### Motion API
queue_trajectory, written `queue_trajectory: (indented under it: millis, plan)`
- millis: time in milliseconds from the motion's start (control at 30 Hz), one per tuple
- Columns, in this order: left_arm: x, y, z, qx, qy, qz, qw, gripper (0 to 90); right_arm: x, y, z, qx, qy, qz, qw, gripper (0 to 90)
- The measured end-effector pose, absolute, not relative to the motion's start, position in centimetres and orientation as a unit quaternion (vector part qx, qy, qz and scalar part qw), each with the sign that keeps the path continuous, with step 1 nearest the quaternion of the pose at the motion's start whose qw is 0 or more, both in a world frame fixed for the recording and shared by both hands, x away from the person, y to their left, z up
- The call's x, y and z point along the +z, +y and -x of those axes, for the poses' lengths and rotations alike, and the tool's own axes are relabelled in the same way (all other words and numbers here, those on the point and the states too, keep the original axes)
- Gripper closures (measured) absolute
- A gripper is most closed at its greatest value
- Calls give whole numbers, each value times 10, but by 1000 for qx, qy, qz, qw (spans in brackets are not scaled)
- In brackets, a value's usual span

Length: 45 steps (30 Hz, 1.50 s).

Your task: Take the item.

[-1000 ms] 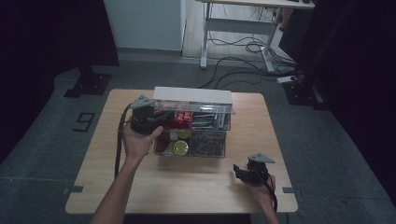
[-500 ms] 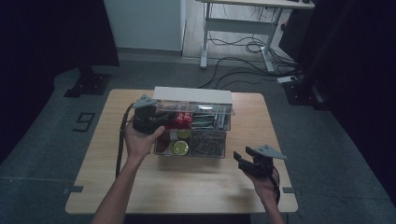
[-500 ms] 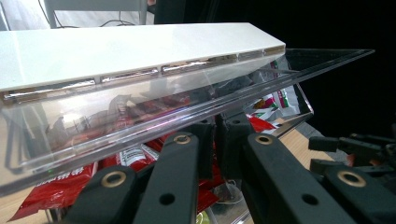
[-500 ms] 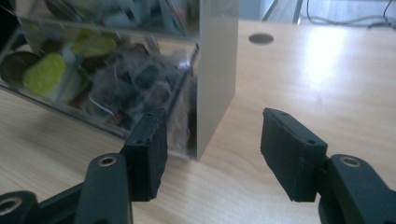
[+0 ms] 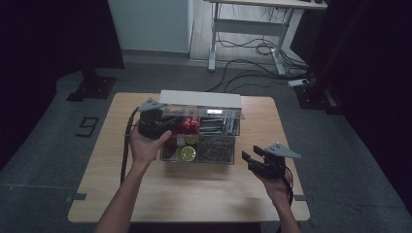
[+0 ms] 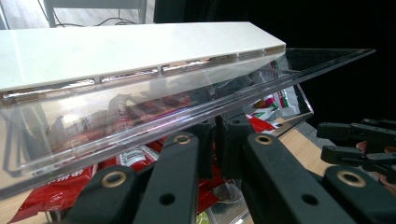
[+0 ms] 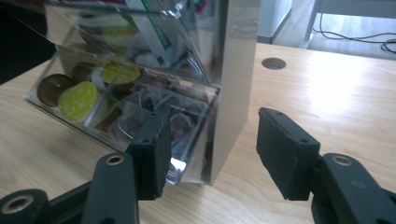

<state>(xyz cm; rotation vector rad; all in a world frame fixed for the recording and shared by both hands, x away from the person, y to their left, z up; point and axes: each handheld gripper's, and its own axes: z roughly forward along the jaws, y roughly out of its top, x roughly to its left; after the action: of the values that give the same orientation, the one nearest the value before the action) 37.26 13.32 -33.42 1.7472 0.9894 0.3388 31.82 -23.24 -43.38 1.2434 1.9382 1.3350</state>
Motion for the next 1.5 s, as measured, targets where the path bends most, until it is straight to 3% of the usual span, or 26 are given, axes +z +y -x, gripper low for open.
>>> queue_trajectory:
  millis: [700, 1500]
  plan:
    - [-333, 132, -373, 140, 413, -733, 521, 859, -392, -212, -314, 510, 718, -408, 239, 506]
    - [-333, 132, -373, 140, 414, -734, 520, 859, -374, -196, -334, 508, 721, -398, 253, 590]
